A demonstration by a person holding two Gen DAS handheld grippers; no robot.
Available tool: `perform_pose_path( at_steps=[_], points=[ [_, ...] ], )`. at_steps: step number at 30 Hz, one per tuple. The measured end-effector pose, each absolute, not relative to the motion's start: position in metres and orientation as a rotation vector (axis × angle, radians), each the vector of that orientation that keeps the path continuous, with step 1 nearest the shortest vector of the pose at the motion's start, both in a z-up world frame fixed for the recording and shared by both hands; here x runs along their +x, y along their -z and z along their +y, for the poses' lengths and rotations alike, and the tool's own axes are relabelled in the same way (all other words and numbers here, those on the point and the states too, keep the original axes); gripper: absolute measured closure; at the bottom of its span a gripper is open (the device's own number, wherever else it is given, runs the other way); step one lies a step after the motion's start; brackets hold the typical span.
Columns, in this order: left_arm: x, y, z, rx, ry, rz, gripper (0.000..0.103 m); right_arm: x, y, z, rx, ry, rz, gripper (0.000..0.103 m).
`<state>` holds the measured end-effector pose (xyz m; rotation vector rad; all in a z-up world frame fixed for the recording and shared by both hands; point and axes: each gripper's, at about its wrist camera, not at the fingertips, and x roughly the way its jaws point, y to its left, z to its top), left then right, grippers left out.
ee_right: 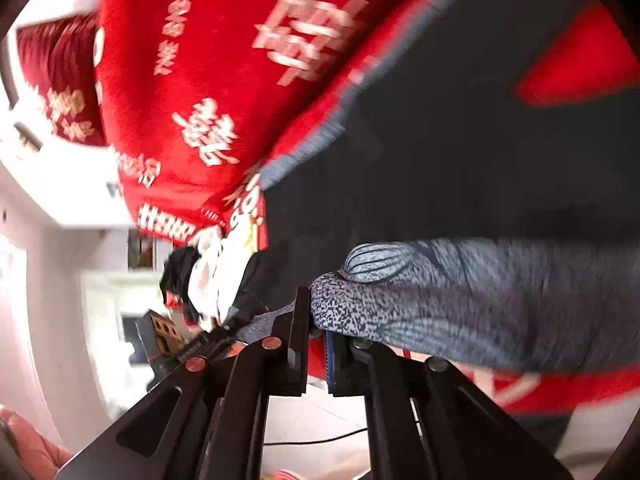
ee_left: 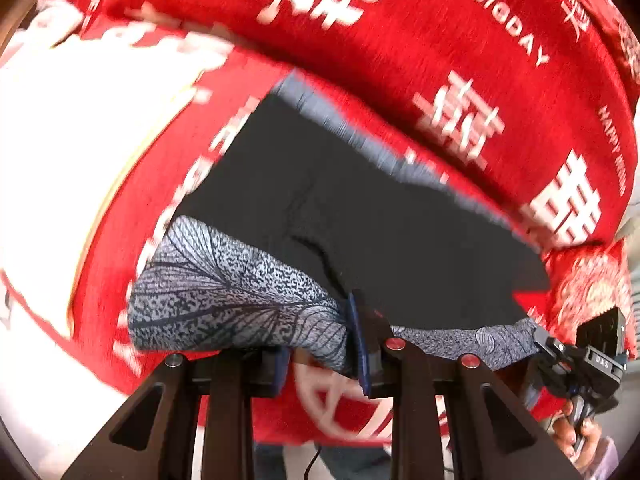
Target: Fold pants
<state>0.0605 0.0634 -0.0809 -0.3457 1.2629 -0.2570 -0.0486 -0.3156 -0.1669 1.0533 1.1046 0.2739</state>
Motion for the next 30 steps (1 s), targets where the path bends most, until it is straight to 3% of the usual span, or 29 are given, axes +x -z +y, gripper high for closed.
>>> perform_pose_path(
  at_steps=[4, 5, 6, 8, 16, 19, 21, 23, 30],
  points=[
    [0.121, 0.063, 0.039, -0.295, 0.262, 1.187, 0.071, 0.024, 0.149, -0.336, 0.947, -0.324, 1.135, 0.096],
    [0.14, 0.064, 0.033, -0.274, 0.249, 1.175, 0.055, 0.045, 0.15, -0.341, 0.938, -0.336, 1.148, 0.096],
    [0.16, 0.067, 0.027, -0.247, 0.214, 1.158, 0.032, 0.065, 0.154, -0.348, 0.921, -0.337, 1.167, 0.096],
    [0.195, 0.079, 0.016, -0.173, 0.126, 1.106, 0.015, 0.109, 0.168, -0.358, 0.888, -0.328, 1.22, 0.096],
    [0.261, 0.179, 0.003, -0.051, -0.097, 1.242, 0.015, 0.201, 0.27, -0.365, 0.798, -0.298, 1.432, 0.092],
    [0.247, 0.166, 0.01, -0.105, -0.125, 1.222, 0.015, 0.204, 0.256, -0.36, 0.749, -0.297, 1.442, 0.086],
    [0.234, 0.147, 0.01, -0.085, -0.117, 1.185, 0.015, 0.199, 0.23, -0.351, 0.631, -0.305, 1.415, 0.064],
    [0.223, 0.134, 0.004, -0.027, -0.093, 1.166, 0.014, 0.189, 0.2, -0.334, 0.479, -0.344, 1.364, 0.056],
    [0.224, 0.176, -0.026, 0.031, -0.053, 1.295, 0.014, 0.191, 0.204, -0.28, 0.376, -0.435, 1.407, 0.056]
  ],
)
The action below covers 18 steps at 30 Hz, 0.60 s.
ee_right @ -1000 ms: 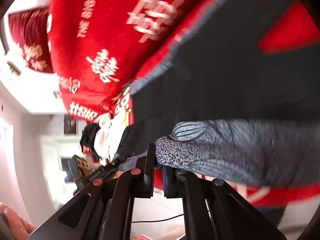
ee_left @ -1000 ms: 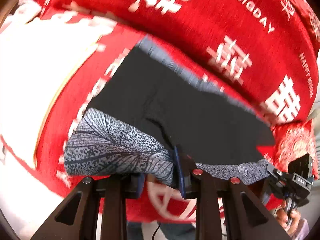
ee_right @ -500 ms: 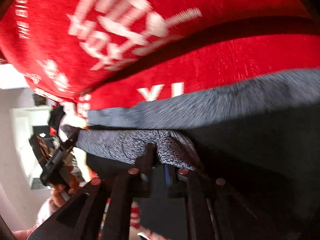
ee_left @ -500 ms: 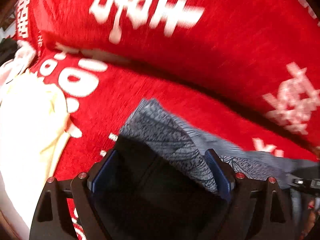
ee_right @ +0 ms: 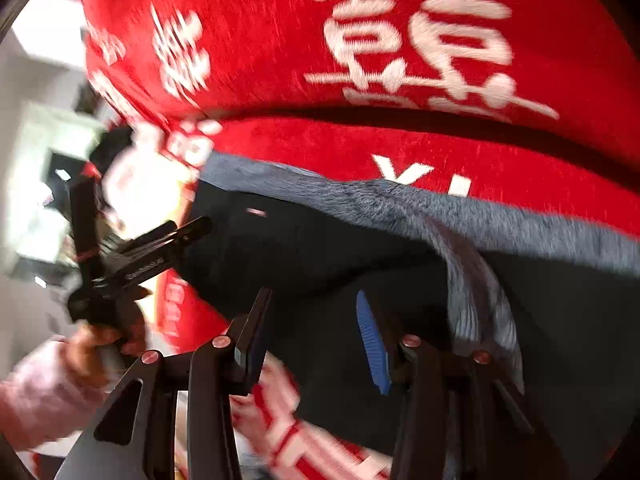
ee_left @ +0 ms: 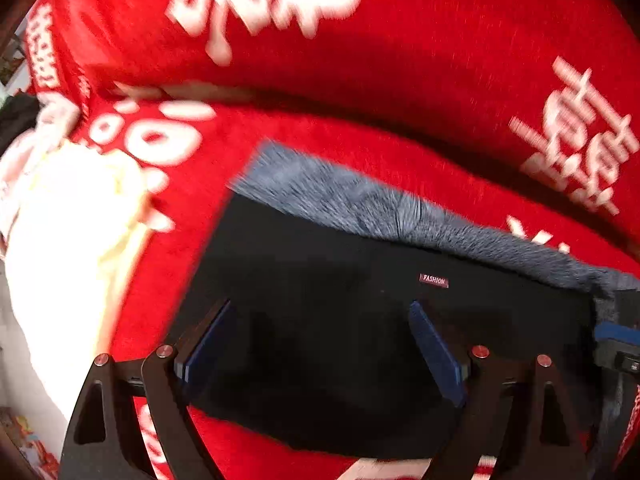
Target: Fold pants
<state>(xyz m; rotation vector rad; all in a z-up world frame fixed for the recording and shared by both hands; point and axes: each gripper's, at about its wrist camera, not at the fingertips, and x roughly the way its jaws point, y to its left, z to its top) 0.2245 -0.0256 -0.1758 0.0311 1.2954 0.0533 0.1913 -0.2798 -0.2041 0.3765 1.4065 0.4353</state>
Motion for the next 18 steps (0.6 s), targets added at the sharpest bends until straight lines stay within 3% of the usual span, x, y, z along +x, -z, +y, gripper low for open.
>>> perform_pose_path(
  at_steps=[1, 3, 5, 7, 10, 12, 13, 18],
  points=[
    [0.231, 0.189, -0.029, 0.045, -0.068, 1.294, 0.014, 0.198, 0.212, -0.277, 0.358, -0.423, 1.417, 0.056],
    [0.24, 0.204, -0.034, 0.095, -0.101, 1.261, 0.0, 0.215, 0.234, -0.282, 0.317, -0.369, 1.428, 0.058],
    [0.247, 0.207, -0.037, 0.094, -0.109, 1.249, 0.0, 0.228, 0.249, -0.303, 0.365, -0.318, 1.446, 0.074],
    [0.25, 0.2, -0.038, 0.076, -0.112, 1.279, 0.0, 0.228, 0.246, -0.326, 0.523, -0.311, 1.441, 0.075],
    [0.231, 0.178, -0.05, 0.09, -0.075, 1.297, 0.0, 0.211, 0.221, -0.334, 0.486, -0.297, 1.399, 0.065],
    [0.212, 0.165, -0.063, 0.112, -0.036, 1.303, 0.0, 0.191, 0.204, -0.341, 0.484, -0.296, 1.375, 0.028],
    [0.202, 0.16, -0.072, 0.123, -0.017, 1.311, 0.0, 0.179, 0.196, -0.346, 0.494, -0.286, 1.36, 0.024],
    [0.142, 0.148, -0.126, 0.189, 0.145, 1.367, 0.0, 0.105, 0.165, -0.384, 0.516, -0.176, 1.325, 0.024]
  ],
)
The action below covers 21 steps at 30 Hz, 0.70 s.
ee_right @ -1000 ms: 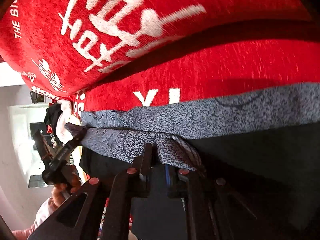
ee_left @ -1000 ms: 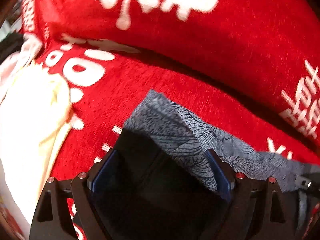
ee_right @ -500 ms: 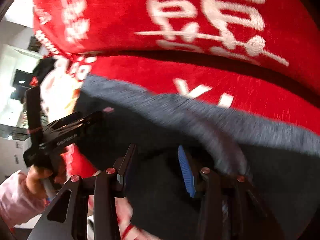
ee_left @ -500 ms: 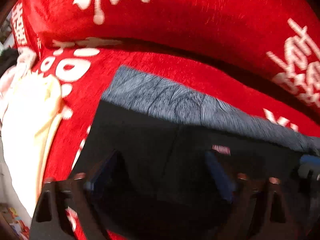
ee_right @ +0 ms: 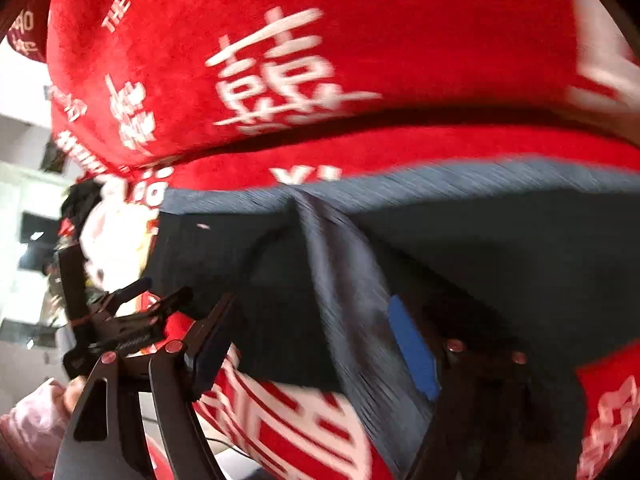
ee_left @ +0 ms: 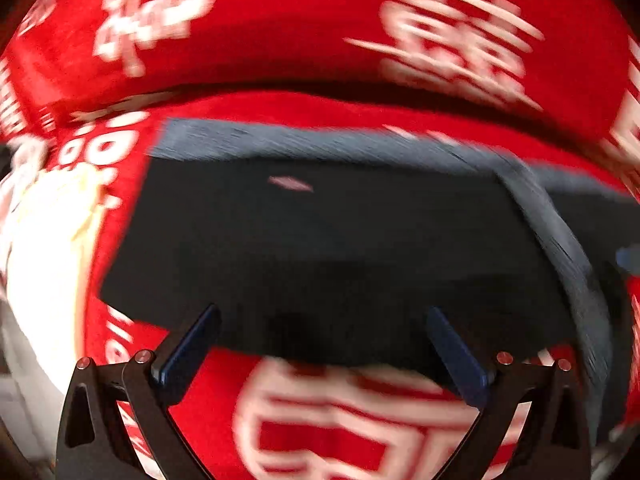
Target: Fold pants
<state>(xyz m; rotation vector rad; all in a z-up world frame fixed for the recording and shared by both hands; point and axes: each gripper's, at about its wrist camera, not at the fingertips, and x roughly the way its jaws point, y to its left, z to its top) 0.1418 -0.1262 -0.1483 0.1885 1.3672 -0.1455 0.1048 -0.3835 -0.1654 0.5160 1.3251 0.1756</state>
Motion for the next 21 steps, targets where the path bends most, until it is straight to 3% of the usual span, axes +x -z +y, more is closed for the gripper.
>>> perform_pose_path(
  at_steps=[10, 15, 21],
  points=[
    [0.061, 0.151, -0.262, 0.236, 0.597, 1.414, 0.0, -0.112, 0.156, -0.476, 0.683, 0.272, 1.34, 0.024],
    [0.042, 0.162, -0.289, 0.216, 0.631, 1.438, 0.0, -0.215, 0.166, -0.482, 0.765, 0.446, 1.32, 0.025],
    [0.024, 0.174, -0.309, 0.227, 0.653, 1.446, 0.0, -0.259, 0.198, -0.479, 0.857, 0.492, 1.316, 0.046]
  ],
)
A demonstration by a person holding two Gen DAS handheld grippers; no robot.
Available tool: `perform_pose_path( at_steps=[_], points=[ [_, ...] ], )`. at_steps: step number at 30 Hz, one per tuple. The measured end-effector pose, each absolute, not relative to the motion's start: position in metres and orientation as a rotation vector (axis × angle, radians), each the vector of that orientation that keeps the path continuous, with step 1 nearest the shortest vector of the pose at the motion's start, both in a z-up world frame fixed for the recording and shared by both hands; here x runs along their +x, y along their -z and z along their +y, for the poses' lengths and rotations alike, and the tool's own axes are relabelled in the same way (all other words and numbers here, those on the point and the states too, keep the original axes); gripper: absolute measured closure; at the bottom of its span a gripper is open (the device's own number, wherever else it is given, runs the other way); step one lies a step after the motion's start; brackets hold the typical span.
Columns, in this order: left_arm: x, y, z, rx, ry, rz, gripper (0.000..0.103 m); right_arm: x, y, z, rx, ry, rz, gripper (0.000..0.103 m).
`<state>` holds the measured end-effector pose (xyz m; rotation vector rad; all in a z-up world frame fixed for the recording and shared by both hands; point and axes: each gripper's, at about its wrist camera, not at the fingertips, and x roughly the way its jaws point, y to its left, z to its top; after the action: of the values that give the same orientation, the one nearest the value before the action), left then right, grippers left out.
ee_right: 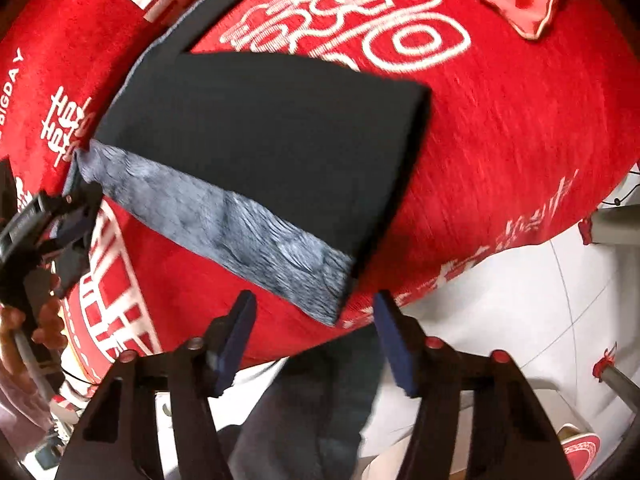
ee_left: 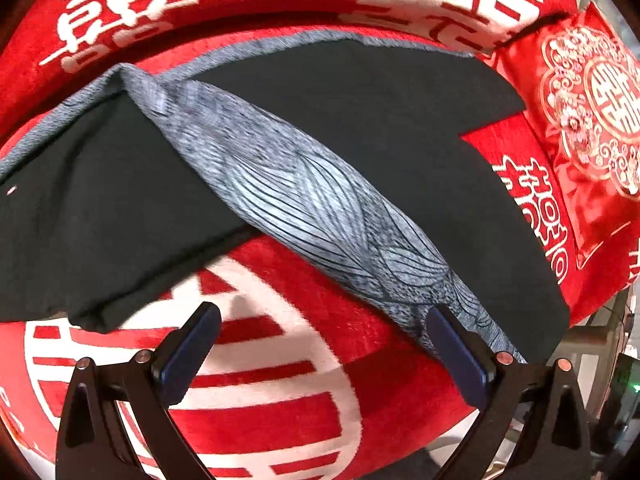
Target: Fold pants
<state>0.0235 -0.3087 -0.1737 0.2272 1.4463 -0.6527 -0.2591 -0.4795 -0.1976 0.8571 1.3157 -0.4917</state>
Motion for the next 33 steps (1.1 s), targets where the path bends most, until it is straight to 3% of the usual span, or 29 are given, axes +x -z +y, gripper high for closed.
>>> perform_pose_path(
  at_steps=[3, 8, 9, 10, 11, 12, 14, 17, 19, 20, 25, 29, 31, 32, 33],
  points=[
    [0.015, 0.181, -0.317, 0.25, 0.664, 1.449, 0.0, -0.258, 0.202, -0.48, 0.919, 0.445, 1.267, 0.056],
    [0.005, 0.185, -0.318, 0.295, 0.637, 1.45, 0.0, -0.252, 0.209, -0.486, 0.982, 0.354, 1.216, 0.056],
    [0.004, 0.187, -0.321, 0.305, 0.631, 1.452, 0.0, -0.25, 0.213, -0.489, 1.001, 0.35, 1.229, 0.068],
    [0.004, 0.187, -0.323, 0.31, 0.632, 1.453, 0.002, -0.249, 0.213, -0.491, 1.006, 0.348, 1.242, 0.086],
    [0.004, 0.185, -0.326, 0.308, 0.635, 1.451, 0.009, -0.246, 0.208, -0.495, 0.984, 0.352, 1.261, 0.1],
    [0.006, 0.182, -0.329, 0.303, 0.643, 1.447, 0.025, -0.243, 0.199, -0.498, 0.962, 0.344, 1.252, 0.1],
    [0.013, 0.17, -0.337, 0.272, 0.659, 1.452, 0.046, -0.235, 0.173, -0.507, 0.916, 0.312, 1.208, 0.1],
    [0.027, 0.138, -0.344, 0.267, 0.622, 1.378, 0.045, -0.202, 0.121, -0.538, 0.865, 0.246, 1.126, 0.101],
    [0.04, 0.113, -0.347, 0.272, 0.6, 1.306, 0.027, -0.17, 0.091, -0.568, 0.823, 0.213, 1.084, 0.101],
    [0.048, 0.102, -0.348, 0.271, 0.576, 1.264, 0.013, -0.148, 0.075, -0.59, 0.792, 0.199, 1.064, 0.101],
    [0.086, 0.081, -0.35, 0.305, 0.447, 1.142, 0.011, -0.05, 0.042, -0.673, 0.651, 0.182, 1.041, 0.101],
    [0.122, 0.117, -0.346, 0.306, 0.317, 1.193, 0.011, 0.024, 0.06, -0.724, 0.598, 0.205, 1.1, 0.098],
    [0.132, 0.148, -0.344, 0.331, 0.244, 1.223, 0.011, 0.054, 0.093, -0.737, 0.531, 0.262, 1.232, 0.075],
    [0.137, 0.165, -0.345, 0.348, 0.216, 1.254, 0.011, 0.063, 0.105, -0.737, 0.496, 0.261, 1.28, 0.052],
    [0.142, 0.181, -0.346, 0.357, 0.194, 1.287, 0.011, 0.07, 0.113, -0.735, 0.466, 0.245, 1.31, 0.039]
  ],
)
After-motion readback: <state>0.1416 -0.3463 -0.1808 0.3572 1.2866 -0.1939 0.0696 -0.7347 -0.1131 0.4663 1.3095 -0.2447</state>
